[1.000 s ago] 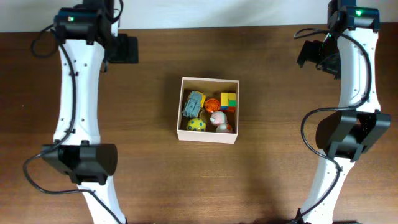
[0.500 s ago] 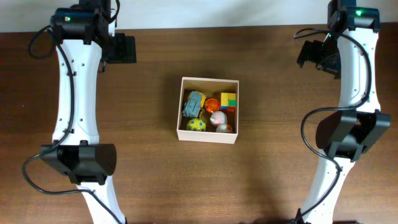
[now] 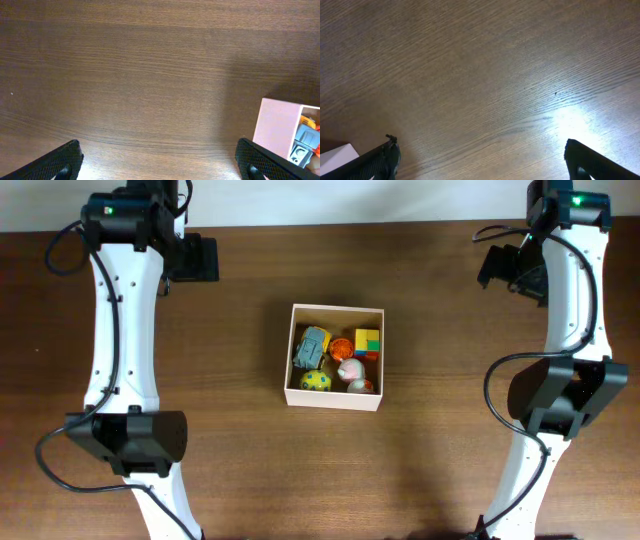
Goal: Pack container
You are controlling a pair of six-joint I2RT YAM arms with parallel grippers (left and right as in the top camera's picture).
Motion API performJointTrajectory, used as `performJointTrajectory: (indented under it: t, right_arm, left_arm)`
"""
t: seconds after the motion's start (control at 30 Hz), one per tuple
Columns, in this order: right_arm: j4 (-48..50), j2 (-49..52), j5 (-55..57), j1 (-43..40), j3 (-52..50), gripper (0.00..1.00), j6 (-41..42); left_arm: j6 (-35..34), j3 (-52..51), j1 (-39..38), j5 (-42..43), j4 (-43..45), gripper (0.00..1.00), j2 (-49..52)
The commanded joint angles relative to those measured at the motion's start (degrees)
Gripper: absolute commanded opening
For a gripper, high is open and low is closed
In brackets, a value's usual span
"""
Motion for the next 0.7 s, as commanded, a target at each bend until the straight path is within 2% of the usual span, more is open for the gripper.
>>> performJointTrajectory:
  t: [0.0,0.17,0.3,0.4,0.53,0.67]
  right_arm:
    - [0.00,-1.86,-0.11,0.11,0.81,0.99,0.31]
    - [0.00,-1.84,-0.11,0.11,0.81,0.98,0.31]
    - [0.00,-1.86,-0.11,0.11,0.81,0.99,0.31]
    - [0.00,-1.84,-0.11,0.11,0.81,0.99,0.31]
    - [0.00,-1.86,-0.11,0.11,0.81,0.99,0.31]
    - [0.00,-1.84,-0.11,0.11,0.81,0.99,0.31]
  left_arm:
    - [-0.52,0.90,0.15,0.00,0.20,0.99,-0.55]
    - [-0.94,0.90,0.26,-0.79,0.85,0.99,-1.92]
    - [-5.46,0.61,-0.04,0.50,7.32,0.99,-4.87]
    - [-6.05,-1.92,-0.98,0.66,13.18,0.99,-7.98]
    - [-5.99,-10.54,-2.25,0.61,23.85,0.99,-13.70]
    - [-5.73,-25.14,-2.21,0.63,36.30,0.99,-22.08]
